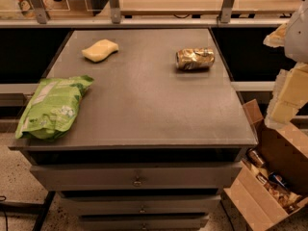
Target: Place orange can upright
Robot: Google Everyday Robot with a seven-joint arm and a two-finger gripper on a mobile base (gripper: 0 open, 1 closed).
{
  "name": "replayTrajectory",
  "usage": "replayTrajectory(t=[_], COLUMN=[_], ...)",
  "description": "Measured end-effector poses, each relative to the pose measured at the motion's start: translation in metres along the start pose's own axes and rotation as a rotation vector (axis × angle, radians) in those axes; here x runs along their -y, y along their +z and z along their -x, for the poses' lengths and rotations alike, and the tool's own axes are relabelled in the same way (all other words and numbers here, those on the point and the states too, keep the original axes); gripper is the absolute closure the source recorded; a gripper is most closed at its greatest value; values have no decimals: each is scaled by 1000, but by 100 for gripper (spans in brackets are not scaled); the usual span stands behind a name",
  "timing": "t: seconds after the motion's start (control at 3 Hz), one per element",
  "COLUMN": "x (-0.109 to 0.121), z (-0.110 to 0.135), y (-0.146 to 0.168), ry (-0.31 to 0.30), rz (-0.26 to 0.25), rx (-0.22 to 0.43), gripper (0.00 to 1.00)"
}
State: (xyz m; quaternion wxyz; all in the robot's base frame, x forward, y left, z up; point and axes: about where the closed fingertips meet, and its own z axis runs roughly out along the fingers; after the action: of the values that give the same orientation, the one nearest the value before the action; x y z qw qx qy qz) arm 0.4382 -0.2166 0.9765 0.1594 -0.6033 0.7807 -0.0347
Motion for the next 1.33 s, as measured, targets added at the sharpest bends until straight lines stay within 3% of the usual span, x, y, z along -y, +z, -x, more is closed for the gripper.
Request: replayTrajectory(t=[0.67,1.0,1.33], x=[1,27,75], z=[4,22,49], y=[3,16,34], ry=[-21,-81,-170], rz=[6,-14,-72], rx=[27,29,-11], gripper=[0,0,0])
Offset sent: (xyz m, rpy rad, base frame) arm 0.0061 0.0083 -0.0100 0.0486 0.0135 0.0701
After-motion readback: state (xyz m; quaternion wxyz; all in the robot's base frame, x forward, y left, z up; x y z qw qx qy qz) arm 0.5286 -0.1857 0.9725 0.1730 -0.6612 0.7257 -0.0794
